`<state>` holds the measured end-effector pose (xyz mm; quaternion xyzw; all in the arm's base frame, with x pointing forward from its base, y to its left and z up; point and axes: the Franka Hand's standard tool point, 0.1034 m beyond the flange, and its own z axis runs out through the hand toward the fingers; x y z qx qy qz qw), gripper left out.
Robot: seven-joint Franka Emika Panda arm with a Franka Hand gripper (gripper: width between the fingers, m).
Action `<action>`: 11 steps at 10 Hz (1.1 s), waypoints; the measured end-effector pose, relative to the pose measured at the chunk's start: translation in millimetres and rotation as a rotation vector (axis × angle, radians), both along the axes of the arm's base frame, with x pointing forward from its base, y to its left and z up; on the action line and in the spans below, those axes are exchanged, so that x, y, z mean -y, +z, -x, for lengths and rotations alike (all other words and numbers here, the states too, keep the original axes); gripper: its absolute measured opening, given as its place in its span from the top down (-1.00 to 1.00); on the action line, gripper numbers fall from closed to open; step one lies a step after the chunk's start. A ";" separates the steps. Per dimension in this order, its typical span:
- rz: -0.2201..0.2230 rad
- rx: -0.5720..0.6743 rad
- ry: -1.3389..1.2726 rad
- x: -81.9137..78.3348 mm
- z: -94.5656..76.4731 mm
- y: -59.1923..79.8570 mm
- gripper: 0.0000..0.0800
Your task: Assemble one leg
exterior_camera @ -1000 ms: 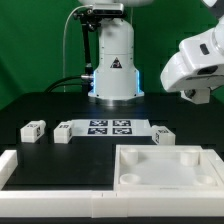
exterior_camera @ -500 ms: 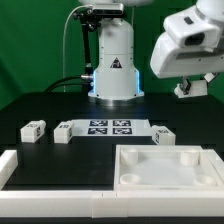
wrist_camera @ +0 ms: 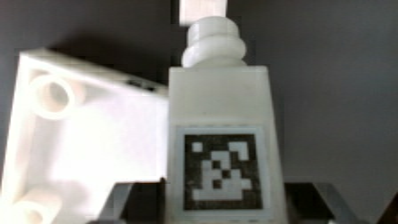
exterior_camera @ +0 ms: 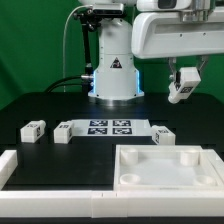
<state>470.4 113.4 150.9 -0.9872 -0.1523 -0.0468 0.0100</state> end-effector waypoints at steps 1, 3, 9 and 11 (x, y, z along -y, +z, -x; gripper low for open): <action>-0.029 0.111 0.005 -0.9 -5.1 0.8 0.27; -0.047 0.171 0.011 -3.2 -14.5 -3.9 0.27; -0.083 0.187 -0.086 8.9 -69.6 -9.4 0.27; -0.089 0.224 -0.086 9.0 -71.6 -8.7 0.27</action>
Offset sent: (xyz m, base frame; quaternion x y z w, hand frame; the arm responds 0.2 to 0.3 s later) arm 0.0691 -0.0014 -0.0070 -0.0030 0.0149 -0.0338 0.9993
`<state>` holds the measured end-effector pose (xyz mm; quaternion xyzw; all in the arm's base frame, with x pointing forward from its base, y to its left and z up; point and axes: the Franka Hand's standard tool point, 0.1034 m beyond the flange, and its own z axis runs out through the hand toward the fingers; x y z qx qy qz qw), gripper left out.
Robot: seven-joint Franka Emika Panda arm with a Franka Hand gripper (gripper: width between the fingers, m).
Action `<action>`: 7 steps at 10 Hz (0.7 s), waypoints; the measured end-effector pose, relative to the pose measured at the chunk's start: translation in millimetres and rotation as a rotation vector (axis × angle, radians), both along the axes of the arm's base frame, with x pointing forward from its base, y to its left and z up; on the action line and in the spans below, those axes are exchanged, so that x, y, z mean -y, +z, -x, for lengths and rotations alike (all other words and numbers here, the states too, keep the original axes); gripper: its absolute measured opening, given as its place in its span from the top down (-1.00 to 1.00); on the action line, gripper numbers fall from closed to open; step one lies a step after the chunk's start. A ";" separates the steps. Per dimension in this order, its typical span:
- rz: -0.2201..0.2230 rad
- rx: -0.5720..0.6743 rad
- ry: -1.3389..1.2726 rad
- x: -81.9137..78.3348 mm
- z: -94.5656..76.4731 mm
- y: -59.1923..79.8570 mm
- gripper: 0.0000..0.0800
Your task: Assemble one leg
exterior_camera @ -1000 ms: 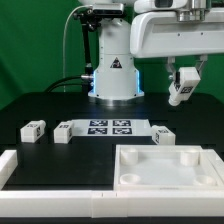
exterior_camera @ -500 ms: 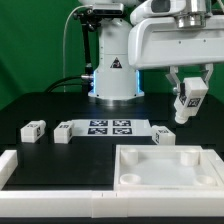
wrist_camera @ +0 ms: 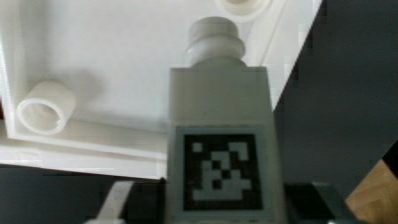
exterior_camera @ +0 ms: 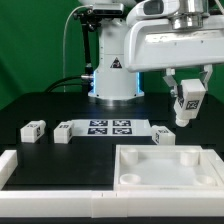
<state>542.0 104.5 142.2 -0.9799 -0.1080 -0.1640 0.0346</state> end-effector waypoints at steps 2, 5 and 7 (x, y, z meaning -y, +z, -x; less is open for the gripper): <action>-0.019 0.154 -0.004 0.7 -3.8 2.2 0.27; -0.037 0.140 -0.001 -16.1 -13.7 -0.2 0.27; -0.041 0.138 0.010 -22.8 -22.5 -8.0 0.27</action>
Offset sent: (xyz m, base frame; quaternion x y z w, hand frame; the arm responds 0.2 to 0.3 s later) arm 0.0161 0.0225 0.0014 0.0215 -0.0346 0.0640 0.9971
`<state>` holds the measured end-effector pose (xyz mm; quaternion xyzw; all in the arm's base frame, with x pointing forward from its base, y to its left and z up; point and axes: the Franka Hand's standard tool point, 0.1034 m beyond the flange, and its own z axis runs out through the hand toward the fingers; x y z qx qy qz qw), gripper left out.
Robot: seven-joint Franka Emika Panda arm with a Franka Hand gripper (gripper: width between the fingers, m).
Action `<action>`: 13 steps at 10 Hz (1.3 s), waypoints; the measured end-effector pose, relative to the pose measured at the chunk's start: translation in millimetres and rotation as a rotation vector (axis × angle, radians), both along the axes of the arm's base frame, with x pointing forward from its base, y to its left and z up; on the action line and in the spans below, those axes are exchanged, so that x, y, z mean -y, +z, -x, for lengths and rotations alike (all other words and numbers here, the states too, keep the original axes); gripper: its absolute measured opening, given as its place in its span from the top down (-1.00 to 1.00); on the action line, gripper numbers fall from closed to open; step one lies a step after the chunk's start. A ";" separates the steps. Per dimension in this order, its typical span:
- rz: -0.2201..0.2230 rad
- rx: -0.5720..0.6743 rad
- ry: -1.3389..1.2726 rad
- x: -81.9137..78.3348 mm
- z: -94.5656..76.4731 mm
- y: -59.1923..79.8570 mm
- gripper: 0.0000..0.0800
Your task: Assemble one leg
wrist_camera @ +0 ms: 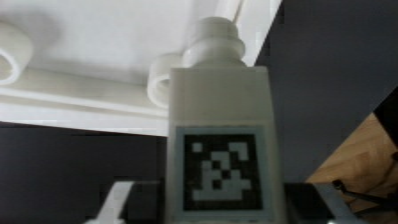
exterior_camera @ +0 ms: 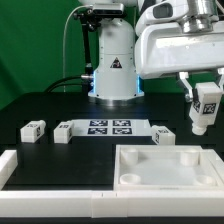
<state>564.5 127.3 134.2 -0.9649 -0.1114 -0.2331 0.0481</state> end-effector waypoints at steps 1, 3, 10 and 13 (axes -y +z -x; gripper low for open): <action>0.006 0.003 0.019 -0.7 -7.2 -7.1 0.27; 0.037 0.019 0.073 9.6 -20.3 -20.4 0.27; 0.025 0.172 0.054 19.0 -40.5 -33.9 0.27; 0.022 0.154 0.056 15.4 -56.6 -32.0 0.27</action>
Offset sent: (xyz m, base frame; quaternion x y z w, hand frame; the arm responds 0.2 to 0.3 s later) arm 0.0000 0.0000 0.0000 0.0000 0.0000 0.0000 1.0000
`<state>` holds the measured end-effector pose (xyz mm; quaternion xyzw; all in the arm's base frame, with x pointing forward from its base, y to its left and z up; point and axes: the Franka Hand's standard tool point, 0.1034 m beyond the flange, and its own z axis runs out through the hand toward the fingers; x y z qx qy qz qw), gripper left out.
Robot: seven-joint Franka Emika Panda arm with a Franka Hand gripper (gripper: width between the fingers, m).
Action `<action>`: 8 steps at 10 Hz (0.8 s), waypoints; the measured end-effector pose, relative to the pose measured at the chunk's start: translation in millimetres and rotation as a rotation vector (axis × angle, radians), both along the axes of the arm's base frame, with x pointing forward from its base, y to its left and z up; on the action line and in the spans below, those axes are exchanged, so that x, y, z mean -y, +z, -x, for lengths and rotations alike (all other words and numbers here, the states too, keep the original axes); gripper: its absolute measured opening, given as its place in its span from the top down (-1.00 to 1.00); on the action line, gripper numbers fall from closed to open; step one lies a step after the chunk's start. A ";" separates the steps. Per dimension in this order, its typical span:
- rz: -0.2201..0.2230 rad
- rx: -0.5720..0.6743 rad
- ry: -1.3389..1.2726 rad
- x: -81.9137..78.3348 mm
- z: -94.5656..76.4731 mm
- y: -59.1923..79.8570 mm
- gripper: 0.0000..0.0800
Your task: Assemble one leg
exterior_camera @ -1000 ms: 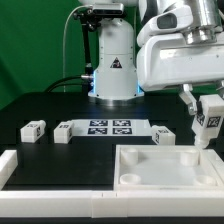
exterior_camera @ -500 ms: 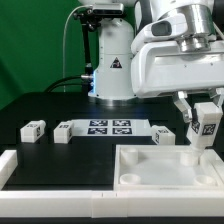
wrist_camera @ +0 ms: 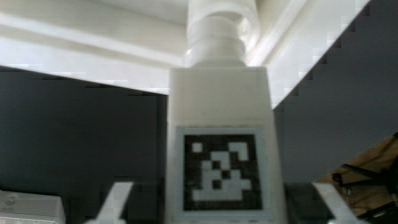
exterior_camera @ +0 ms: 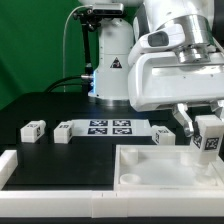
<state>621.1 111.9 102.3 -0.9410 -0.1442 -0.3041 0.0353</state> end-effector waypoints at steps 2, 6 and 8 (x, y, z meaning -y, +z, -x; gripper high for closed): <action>-0.002 -0.001 -0.001 -0.7 -2.3 -3.2 0.27; -0.006 0.003 0.002 -4.6 1.4 -13.2 0.27; -0.006 -0.010 0.006 -7.2 5.1 -21.0 0.27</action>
Offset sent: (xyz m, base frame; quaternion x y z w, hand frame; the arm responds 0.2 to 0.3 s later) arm -0.0022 0.0012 -0.0102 0.0004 0.0154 0.0090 0.9998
